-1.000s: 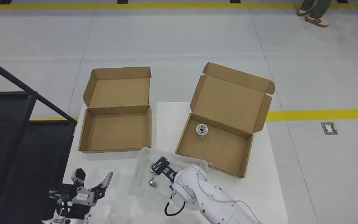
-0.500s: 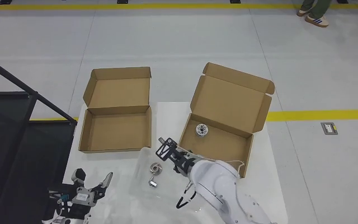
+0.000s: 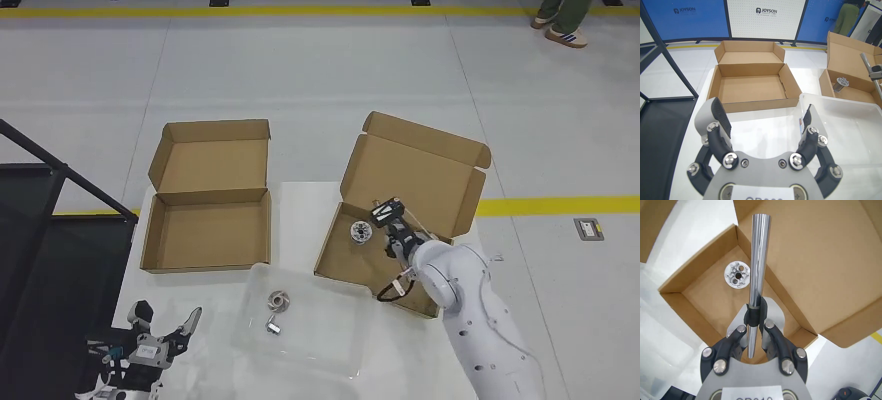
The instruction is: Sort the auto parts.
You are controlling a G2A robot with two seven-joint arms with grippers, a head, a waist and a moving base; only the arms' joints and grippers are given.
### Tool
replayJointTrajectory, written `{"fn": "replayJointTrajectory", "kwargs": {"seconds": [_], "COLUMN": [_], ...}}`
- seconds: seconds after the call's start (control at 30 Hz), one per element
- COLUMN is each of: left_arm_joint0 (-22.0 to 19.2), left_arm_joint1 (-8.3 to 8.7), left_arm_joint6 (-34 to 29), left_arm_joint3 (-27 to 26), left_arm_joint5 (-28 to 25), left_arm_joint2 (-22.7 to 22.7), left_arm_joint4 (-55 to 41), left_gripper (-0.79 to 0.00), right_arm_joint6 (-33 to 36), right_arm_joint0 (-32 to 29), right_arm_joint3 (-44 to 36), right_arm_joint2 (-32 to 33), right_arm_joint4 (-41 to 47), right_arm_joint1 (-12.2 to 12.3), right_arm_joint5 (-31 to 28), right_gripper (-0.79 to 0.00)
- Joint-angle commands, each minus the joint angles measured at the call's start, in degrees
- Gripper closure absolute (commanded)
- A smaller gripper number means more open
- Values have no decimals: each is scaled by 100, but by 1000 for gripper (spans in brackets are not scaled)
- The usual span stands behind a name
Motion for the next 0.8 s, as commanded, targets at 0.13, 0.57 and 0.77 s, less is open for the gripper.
{"fn": "replayJointTrajectory", "kwargs": {"seconds": [0.13, 0.57, 0.77], "left_arm_joint0": [0, 0, 0], "left_arm_joint1": [0, 0, 0], "left_arm_joint6": [0, 0, 0], "left_arm_joint3": [0, 0, 0], "left_arm_joint5": [0, 0, 0], "left_arm_joint2": [0, 0, 0], "left_arm_joint4": [0, 0, 0], "left_gripper": [-785, -785, -785], "right_arm_joint6": [55, 425, 253], "right_arm_joint0": [407, 753, 704], "right_arm_joint3": [1131, 1993, 1939], "right_arm_joint2": [79, -51, 40], "right_arm_joint4": [286, 489, 667], "right_arm_joint1": [32, 76, 116], "right_arm_joint5": [-449, -780, -726], "right_gripper": [0, -225, -391]}}
